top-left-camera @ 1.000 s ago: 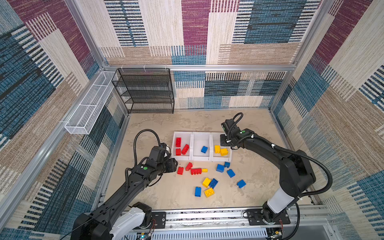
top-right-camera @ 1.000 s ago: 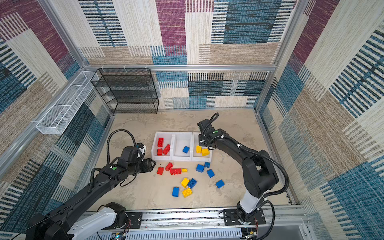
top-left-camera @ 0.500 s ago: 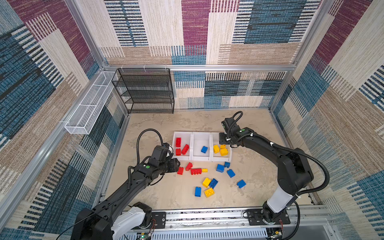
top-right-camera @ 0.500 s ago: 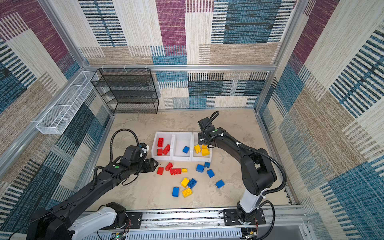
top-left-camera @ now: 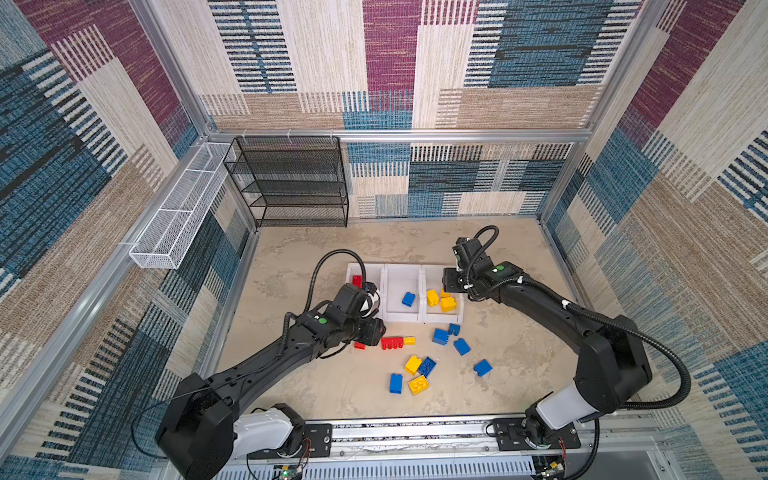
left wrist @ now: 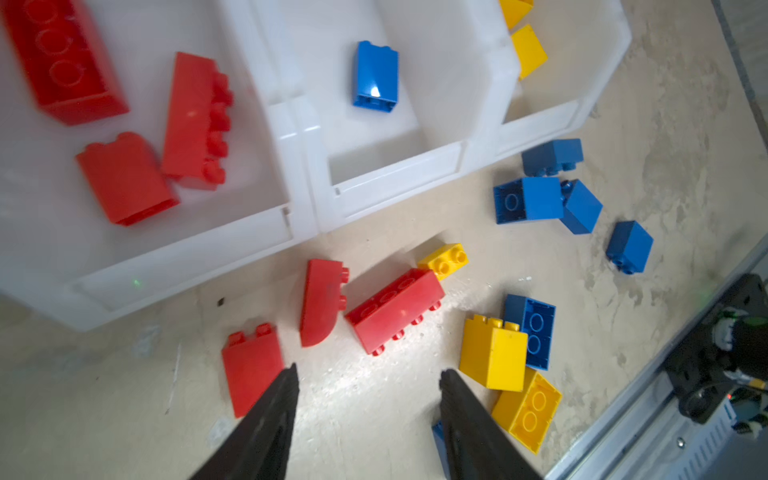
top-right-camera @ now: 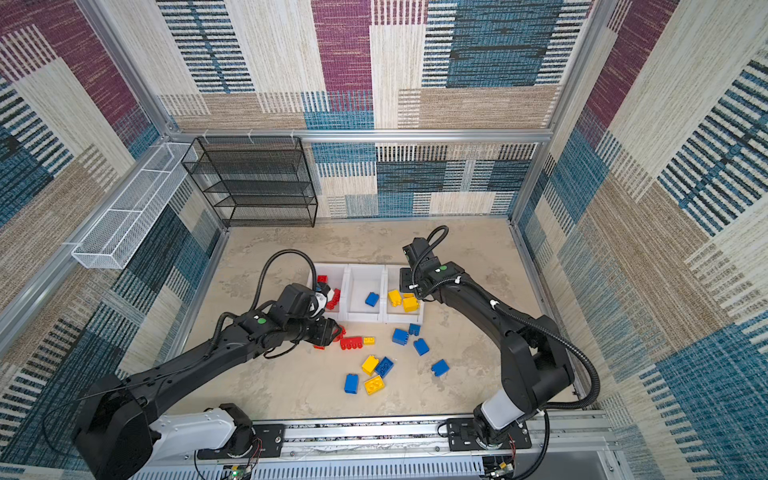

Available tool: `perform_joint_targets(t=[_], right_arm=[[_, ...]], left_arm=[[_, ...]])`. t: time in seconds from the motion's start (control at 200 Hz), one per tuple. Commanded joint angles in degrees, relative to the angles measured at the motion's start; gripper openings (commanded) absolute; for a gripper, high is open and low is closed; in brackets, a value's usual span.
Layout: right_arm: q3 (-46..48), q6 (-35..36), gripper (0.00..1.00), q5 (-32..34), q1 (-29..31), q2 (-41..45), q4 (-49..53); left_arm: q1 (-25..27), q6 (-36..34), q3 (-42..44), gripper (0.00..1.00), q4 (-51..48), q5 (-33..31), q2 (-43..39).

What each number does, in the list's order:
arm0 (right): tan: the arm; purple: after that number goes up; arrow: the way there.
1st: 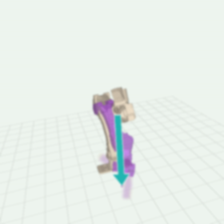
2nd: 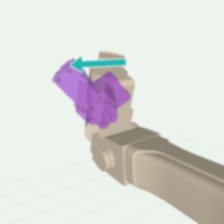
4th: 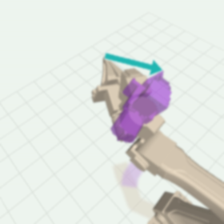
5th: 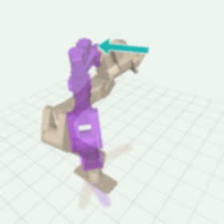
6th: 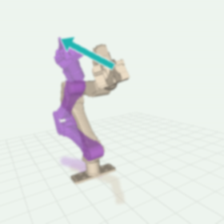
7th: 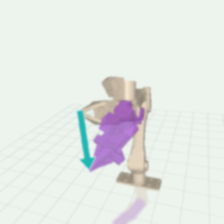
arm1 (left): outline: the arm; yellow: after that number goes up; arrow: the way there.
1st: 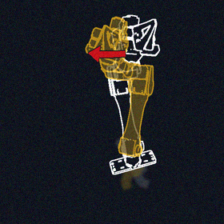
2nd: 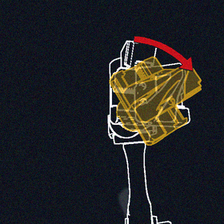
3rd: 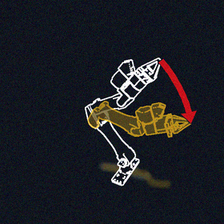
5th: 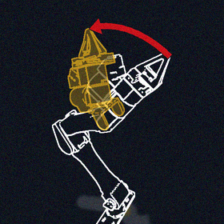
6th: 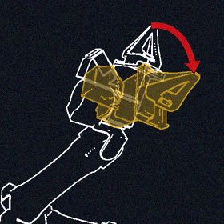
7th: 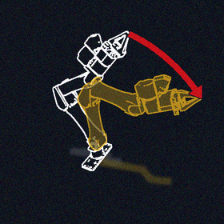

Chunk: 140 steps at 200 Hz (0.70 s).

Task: Sort the legos into containers by color
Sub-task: 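Grasp a red brick near the bin with the left gripper while the right gripper rises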

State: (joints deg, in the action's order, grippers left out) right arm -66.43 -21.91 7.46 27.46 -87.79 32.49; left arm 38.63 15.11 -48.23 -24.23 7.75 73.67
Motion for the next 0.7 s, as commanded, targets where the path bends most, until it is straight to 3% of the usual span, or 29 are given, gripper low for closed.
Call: perform_joint_targets(t=[0.0, 0.366, 0.696], right_arm=[[1.8, -1.4, 0.60, -0.1, 0.0, 2.6, -0.8], [7.7, -3.2, 0.62, 0.2, -0.4, 8.5, -0.7], [9.2, -3.8, 0.62, 0.2, -0.7, 10.1, -0.5]], left_arm=[[3.1, -11.1, -4.5, 0.58, -3.4, -0.9, 5.4], [8.3, -24.6, -14.7, 0.58, -10.9, -4.7, 21.0], [8.4, -28.4, -17.1, 0.49, -12.0, -4.2, 27.4]])
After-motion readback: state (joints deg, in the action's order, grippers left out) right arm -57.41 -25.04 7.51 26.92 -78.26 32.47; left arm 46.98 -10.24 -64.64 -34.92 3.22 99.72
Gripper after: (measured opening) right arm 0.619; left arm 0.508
